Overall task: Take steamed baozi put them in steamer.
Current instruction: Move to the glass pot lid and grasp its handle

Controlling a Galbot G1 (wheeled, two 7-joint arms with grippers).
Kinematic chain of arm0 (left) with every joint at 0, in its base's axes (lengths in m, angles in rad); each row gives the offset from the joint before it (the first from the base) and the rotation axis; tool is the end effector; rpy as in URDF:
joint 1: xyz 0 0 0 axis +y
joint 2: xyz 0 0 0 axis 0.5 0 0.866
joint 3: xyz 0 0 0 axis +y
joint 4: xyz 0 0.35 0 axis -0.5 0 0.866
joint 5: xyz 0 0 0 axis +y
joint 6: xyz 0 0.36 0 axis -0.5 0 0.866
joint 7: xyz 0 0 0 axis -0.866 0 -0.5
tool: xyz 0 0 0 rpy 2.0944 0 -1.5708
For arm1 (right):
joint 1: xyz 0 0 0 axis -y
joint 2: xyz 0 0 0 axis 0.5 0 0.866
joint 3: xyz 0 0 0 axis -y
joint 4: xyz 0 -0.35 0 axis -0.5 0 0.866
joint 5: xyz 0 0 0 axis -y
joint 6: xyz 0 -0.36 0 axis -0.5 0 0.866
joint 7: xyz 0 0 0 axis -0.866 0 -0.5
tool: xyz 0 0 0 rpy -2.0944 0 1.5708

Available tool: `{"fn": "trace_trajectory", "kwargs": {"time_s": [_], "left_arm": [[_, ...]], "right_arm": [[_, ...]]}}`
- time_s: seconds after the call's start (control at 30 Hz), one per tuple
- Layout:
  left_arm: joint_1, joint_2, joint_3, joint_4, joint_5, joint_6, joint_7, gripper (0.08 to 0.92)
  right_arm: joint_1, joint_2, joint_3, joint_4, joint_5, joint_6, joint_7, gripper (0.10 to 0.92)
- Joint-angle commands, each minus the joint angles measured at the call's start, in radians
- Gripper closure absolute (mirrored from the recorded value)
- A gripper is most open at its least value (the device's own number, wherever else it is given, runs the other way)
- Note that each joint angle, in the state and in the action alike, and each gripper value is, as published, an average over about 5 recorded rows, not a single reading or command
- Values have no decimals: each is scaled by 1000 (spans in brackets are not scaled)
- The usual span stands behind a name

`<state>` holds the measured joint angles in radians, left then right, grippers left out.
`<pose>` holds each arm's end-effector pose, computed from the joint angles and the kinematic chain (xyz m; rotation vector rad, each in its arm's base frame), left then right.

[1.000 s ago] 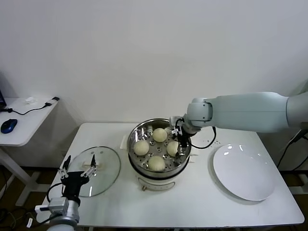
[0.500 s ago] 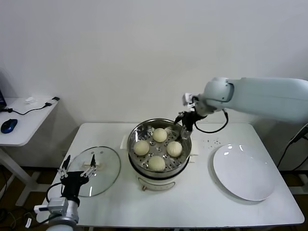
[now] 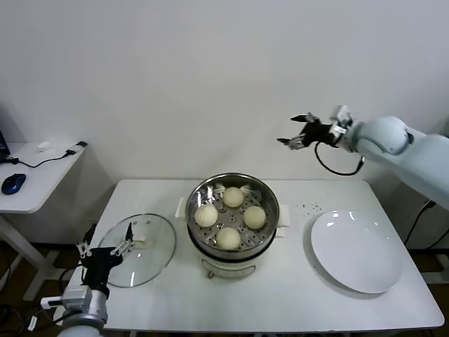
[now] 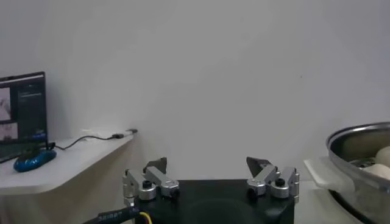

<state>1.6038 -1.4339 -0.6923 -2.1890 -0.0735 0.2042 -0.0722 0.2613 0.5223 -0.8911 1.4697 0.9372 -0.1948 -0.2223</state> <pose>0.1751 0.0681 -0.2660 0.2219 -3.0030 -0.1981 0.4967 -0.1583 -0.0757 0.8450 -2.6868 0.7772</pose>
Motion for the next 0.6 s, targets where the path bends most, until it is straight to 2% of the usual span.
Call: {"fn": "trace_trajectory", "kwargs": {"time_s": [0.03,0.23,0.4,0.6], "left_arm": [[-8,33,-8,-5,-26,12,-5,177],[-12,50,-5,0,-26,5,-5,177],[-5,75,-3,20,-22,-33,-11,177],[15,103,-10,28,-22,-65,-14,177]], "right_arm": [[-1525,-103,1578,213,-167,79,231,203],[-1853,160,1822,258,-280,251,123,203],[-1929,358,1830,242,-341,406,19,203],[-1976,512,1812,244,-344,510,-19,203]]}}
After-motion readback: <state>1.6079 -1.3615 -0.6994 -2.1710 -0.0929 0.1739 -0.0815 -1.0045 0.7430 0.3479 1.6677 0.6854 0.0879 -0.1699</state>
